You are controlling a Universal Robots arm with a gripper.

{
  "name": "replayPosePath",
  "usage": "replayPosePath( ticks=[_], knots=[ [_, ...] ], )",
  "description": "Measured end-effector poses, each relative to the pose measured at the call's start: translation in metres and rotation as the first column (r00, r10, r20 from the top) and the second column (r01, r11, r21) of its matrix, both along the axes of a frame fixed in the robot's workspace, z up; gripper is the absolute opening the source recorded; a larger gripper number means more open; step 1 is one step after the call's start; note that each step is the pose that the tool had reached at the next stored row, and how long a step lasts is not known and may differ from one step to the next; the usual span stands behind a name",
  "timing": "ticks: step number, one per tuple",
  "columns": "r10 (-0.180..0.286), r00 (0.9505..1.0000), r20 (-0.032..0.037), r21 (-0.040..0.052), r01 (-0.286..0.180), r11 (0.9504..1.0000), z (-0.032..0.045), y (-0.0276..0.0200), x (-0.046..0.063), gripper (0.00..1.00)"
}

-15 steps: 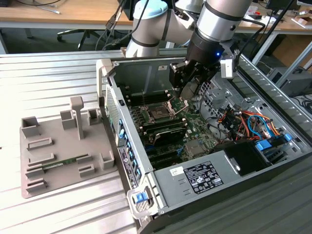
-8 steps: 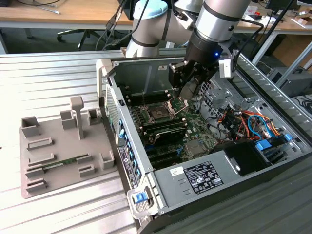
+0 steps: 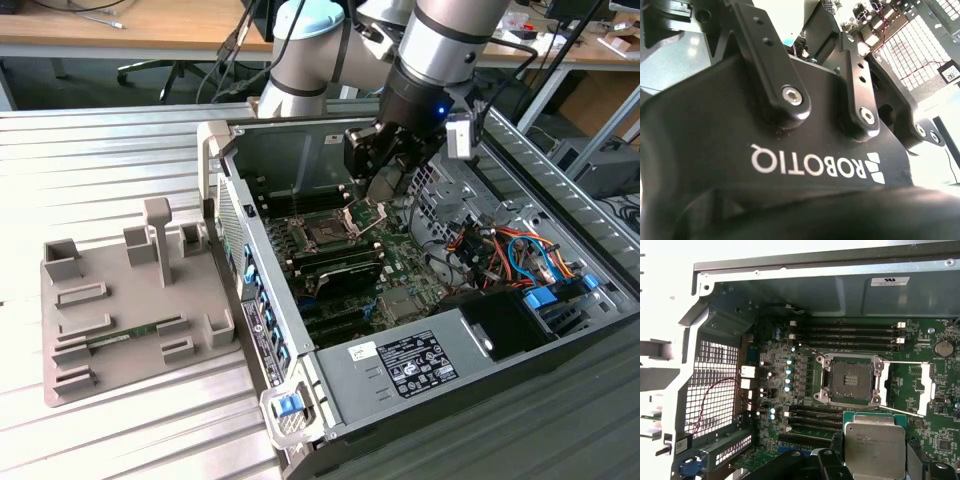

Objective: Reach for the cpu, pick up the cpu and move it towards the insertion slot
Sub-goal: 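Pick up the cpu and move it towards the insertion slot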

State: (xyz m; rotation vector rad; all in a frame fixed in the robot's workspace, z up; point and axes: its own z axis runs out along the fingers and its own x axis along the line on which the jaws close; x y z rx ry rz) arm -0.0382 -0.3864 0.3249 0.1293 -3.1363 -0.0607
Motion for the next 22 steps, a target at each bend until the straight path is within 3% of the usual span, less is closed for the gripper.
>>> replayPosePath(
  ticks=[15, 22],
  knots=[
    [0.0, 1.0, -0.0001, 0.0, 0.0, 1.0, -0.0072, 0.0026, 0.0, 0.55],
    [0.0, 1.0, 0.0, 0.0, 0.0, 1.0, -0.0121, 0.0135, 0.002, 0.55]
  ],
)
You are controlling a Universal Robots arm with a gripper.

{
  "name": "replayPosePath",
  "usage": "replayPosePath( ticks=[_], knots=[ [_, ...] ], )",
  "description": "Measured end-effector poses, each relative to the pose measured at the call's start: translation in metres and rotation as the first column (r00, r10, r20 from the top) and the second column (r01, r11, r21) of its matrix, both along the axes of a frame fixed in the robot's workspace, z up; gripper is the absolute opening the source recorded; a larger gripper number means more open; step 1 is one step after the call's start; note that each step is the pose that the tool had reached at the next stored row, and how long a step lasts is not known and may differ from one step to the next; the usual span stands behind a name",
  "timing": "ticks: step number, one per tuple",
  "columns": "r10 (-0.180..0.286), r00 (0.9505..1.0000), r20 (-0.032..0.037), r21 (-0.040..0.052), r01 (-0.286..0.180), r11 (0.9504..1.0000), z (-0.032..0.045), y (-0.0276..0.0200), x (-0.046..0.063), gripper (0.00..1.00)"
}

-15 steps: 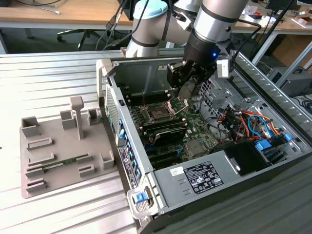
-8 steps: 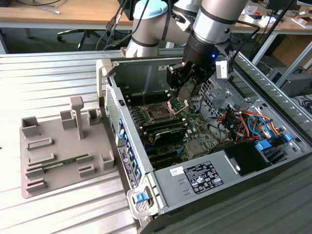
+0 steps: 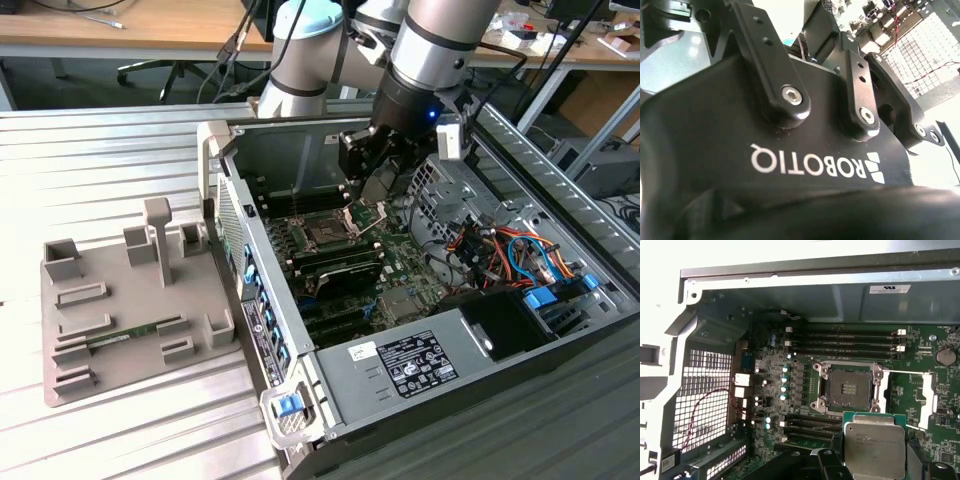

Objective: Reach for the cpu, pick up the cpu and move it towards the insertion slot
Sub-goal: 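Pick up the cpu and move it towards the insertion slot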

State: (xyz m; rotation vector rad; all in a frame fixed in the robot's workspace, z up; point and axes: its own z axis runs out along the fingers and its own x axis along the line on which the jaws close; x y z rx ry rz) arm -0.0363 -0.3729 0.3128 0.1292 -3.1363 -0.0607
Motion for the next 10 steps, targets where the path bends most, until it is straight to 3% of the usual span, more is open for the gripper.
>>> replayPosePath(
  ticks=[3, 10],
  knots=[
    [0.0, 1.0, 0.0, 0.0, 0.0, 1.0, -0.0011, 0.0056, 0.001, 0.55],
    [0.0, 1.0, 0.0, 0.0, 0.0, 1.0, -0.0012, 0.0064, 0.0011, 0.55]
  ],
)
